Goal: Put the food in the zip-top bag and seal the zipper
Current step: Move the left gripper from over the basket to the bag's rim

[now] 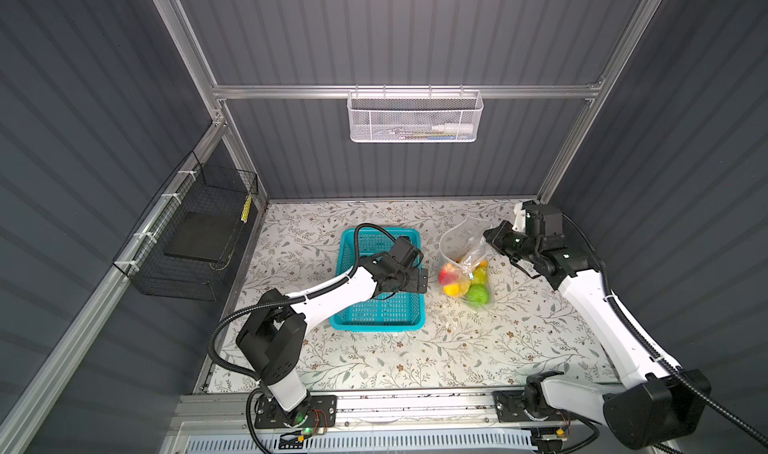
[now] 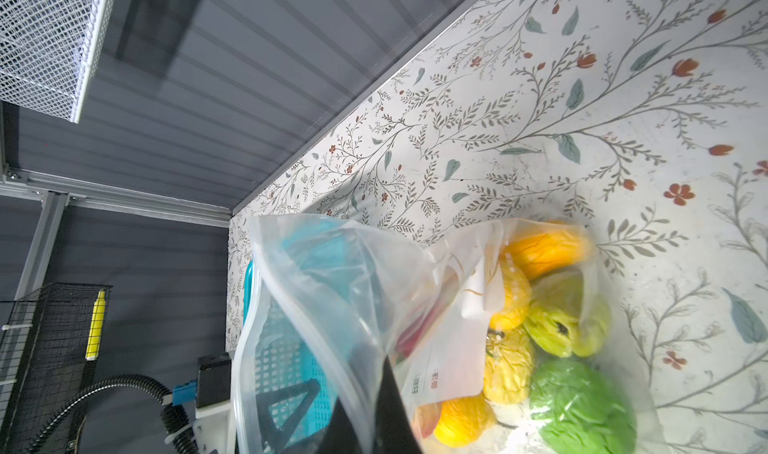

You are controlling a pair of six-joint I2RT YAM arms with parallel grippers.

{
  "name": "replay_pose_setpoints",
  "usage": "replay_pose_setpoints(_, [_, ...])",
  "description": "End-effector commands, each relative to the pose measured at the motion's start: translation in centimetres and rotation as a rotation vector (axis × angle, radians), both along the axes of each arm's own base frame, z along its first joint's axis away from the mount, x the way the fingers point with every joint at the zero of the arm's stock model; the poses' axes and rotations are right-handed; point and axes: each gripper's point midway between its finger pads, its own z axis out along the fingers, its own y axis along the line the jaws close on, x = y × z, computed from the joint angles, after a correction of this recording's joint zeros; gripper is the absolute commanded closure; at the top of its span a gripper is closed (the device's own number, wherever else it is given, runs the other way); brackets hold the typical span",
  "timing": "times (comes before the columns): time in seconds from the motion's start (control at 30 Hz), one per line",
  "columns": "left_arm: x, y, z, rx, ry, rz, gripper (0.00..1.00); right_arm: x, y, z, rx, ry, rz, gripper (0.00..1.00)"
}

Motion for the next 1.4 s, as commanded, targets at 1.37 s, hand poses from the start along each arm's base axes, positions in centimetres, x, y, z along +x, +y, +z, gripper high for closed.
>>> replay_pose_setpoints(1.37, [0.8, -0.7, 13.0, -0.162, -0.357, -0.031, 0.00, 1.6, -1.8, -0.7, 0.076, 0.008, -0.124, 1.00])
